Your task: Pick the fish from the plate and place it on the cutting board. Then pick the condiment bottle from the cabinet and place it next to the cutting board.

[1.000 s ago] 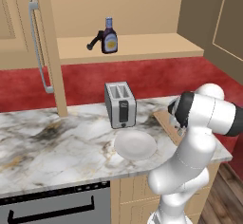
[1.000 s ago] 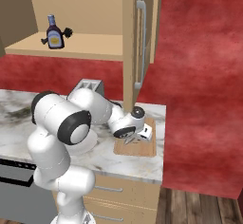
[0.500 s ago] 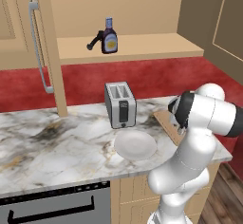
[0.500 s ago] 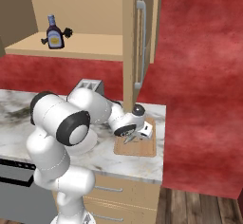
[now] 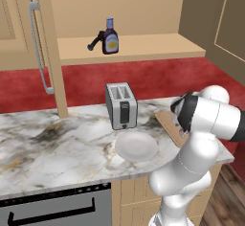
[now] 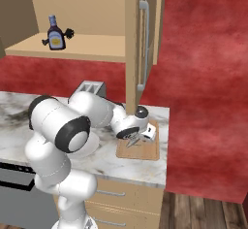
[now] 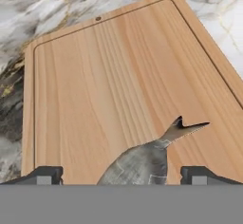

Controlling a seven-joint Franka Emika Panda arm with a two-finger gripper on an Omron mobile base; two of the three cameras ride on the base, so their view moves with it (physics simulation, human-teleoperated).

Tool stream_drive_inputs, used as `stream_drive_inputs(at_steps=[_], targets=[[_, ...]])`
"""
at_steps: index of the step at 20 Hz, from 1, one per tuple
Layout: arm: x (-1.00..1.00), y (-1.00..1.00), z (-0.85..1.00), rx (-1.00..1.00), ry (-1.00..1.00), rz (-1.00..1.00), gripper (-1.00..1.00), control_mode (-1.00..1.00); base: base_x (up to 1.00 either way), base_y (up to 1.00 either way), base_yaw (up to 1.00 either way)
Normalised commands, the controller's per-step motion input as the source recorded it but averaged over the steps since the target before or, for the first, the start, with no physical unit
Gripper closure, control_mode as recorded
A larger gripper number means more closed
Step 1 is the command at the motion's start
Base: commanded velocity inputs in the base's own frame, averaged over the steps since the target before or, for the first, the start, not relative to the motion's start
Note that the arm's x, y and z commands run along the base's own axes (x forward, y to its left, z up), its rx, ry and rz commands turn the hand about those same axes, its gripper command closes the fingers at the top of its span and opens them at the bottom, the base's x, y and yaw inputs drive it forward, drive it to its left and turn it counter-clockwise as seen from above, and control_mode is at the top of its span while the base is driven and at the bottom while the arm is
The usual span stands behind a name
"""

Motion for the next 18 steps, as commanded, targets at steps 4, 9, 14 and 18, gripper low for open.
stream_drive_inputs(at_steps=[4,9,14,18], targets=[[-0.07,0.00,0.15,-0.01,-0.05,0.00,-1.00,-1.00,0.00,0.00,0.00],[-0.11,0.07,0.13,-0.01,-0.06,0.00,-1.00,-1.00,0.00,0.00,0.00],[-0.12,0.13,0.16,-0.01,-0.02,0.00,-1.00,-1.00,0.00,0.00,0.00],[-0.12,0.23,0.08,-0.02,0.00,0.00,-1.00,-1.00,0.00,0.00,0.00]])
